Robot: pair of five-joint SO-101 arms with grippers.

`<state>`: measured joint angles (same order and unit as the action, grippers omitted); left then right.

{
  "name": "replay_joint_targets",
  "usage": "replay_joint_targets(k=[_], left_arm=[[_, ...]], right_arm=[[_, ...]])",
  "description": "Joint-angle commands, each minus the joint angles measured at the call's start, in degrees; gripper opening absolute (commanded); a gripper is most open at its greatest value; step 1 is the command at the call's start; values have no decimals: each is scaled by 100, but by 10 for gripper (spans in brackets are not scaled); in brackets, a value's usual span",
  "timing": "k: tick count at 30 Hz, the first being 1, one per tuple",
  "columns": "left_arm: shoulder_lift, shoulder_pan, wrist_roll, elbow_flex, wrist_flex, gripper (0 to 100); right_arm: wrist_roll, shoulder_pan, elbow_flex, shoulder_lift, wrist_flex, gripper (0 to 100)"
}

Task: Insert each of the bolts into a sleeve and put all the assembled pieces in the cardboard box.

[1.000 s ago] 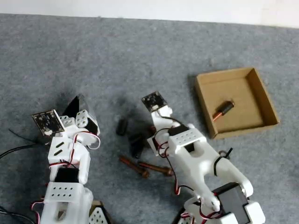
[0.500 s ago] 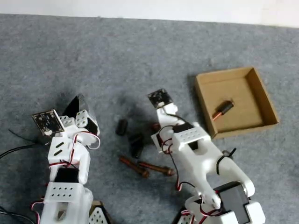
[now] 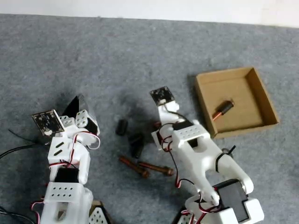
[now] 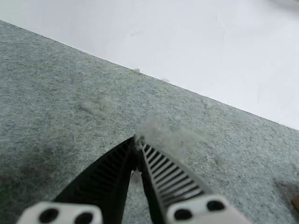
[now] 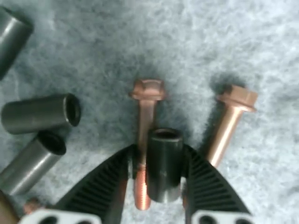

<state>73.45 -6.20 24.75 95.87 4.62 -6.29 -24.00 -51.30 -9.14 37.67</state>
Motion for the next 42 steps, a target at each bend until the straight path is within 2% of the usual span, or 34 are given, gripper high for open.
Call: replay_joint_targets(k=[1,16,25,33,42], left_arm=[[84,101,-26,-22,123,11],[84,277,-35,-22,97,11],[84,277,-35,-22,97,11],[84,277,-35,-22,97,11],[84,277,-35,-22,97,11]], right_arm=[[70,268,224,-57,13,156],[105,277,251,-75,13,158],[105,286,189,-1033,4,158],[105,286,66,-963,-13,158],[105,286,-40,-110,-13,156]])
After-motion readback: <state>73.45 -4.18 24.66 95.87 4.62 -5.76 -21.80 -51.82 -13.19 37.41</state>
